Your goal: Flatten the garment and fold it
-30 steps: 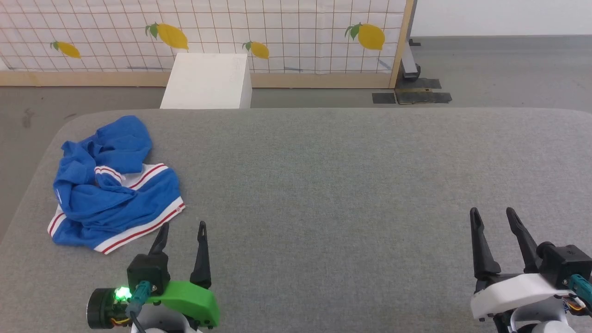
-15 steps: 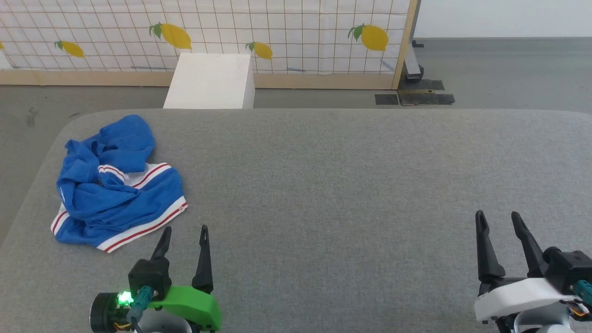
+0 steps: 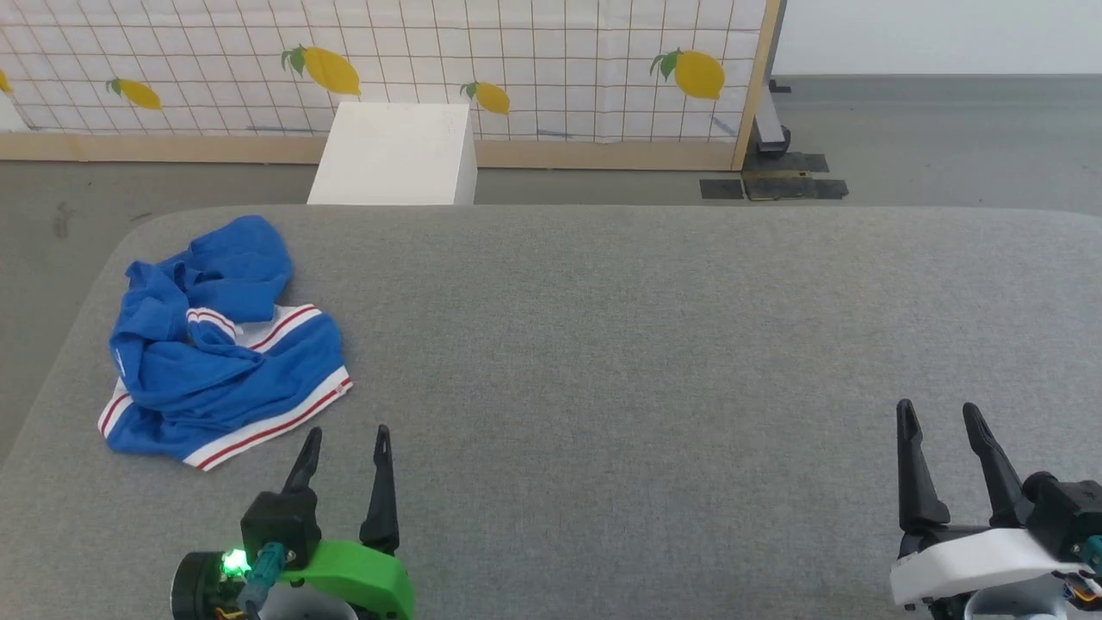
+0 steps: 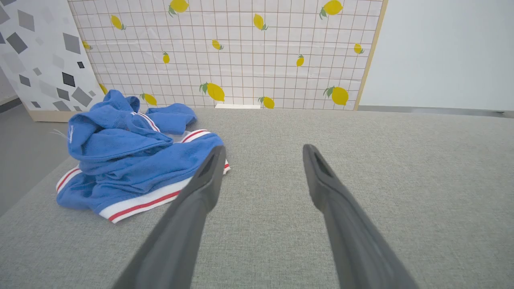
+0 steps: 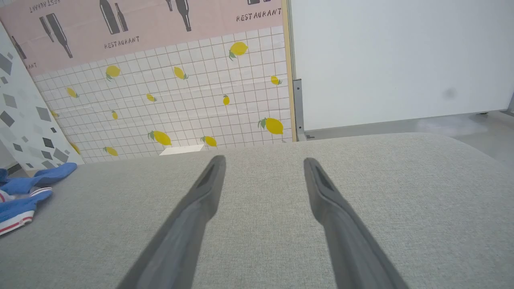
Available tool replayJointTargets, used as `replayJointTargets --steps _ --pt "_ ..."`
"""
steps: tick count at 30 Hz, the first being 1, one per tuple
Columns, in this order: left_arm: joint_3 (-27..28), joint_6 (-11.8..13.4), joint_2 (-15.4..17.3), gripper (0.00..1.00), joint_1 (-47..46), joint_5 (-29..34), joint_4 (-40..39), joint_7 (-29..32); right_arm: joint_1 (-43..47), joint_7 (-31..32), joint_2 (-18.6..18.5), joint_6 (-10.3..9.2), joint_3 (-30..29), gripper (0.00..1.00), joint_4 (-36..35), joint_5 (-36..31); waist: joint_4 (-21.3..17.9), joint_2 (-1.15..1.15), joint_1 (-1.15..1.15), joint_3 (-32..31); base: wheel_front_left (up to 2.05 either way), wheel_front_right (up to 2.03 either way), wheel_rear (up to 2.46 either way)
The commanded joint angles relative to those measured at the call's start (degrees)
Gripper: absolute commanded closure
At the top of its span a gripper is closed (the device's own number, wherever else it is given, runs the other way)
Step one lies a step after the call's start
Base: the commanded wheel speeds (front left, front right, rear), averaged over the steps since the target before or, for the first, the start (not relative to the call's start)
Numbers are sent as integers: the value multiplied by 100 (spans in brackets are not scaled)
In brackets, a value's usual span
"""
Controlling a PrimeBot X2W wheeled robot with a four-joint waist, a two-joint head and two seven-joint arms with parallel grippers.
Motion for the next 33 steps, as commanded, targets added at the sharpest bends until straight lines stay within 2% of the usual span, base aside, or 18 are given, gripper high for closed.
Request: replayJointTargets --steps 1,17,33 --pt "-8 -4 -26 0 92 -28 38 -66 85 -72 9 -7 -29 0 25 55 2 0 0 -1 0 0 0" --pt "-35 10 -29 0 114 -85 165 -228 125 -235 11 -8 -16 0 180 33 123 0 0 -28 0 0 0" --pt "246 116 -15 0 208 -68 14 -228 85 -235 11 -8 348 0 287 -287 955 0 0 -68 0 0 0"
